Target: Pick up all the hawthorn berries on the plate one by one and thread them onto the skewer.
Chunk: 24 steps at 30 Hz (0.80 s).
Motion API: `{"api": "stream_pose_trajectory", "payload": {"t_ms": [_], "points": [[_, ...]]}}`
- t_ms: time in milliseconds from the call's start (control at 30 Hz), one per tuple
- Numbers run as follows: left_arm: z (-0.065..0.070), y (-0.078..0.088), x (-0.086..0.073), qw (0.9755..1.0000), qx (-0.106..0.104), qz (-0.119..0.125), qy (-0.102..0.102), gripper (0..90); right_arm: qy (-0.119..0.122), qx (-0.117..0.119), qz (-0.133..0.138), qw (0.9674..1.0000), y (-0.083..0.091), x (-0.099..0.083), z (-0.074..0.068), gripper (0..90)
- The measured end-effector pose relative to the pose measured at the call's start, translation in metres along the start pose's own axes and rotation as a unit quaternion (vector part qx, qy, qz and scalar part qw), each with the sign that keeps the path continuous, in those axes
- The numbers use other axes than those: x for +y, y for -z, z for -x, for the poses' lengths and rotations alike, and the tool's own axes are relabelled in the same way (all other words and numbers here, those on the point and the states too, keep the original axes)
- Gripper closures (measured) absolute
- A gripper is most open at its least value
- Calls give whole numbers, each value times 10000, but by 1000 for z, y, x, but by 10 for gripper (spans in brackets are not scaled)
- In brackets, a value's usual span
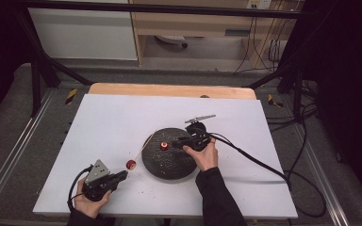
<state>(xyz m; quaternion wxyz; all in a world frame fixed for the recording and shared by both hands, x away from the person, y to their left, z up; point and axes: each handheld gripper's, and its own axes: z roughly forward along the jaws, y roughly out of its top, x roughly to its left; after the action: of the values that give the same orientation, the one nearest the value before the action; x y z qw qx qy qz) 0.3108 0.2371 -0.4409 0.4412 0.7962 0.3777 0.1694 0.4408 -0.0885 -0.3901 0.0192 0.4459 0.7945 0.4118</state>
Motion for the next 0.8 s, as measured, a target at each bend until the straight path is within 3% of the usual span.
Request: {"api": "stream_pose_trajectory", "payload": {"t_ms": [433, 800], "points": [[3, -1, 0, 10000, 12, 11, -32, 878, -421, 414, 757, 9954, 10, -30, 2, 603], [6, -2, 1, 10000, -10, 24, -42, 878, -737, 776, 1466, 9834, 13, -49, -3, 603]]}}
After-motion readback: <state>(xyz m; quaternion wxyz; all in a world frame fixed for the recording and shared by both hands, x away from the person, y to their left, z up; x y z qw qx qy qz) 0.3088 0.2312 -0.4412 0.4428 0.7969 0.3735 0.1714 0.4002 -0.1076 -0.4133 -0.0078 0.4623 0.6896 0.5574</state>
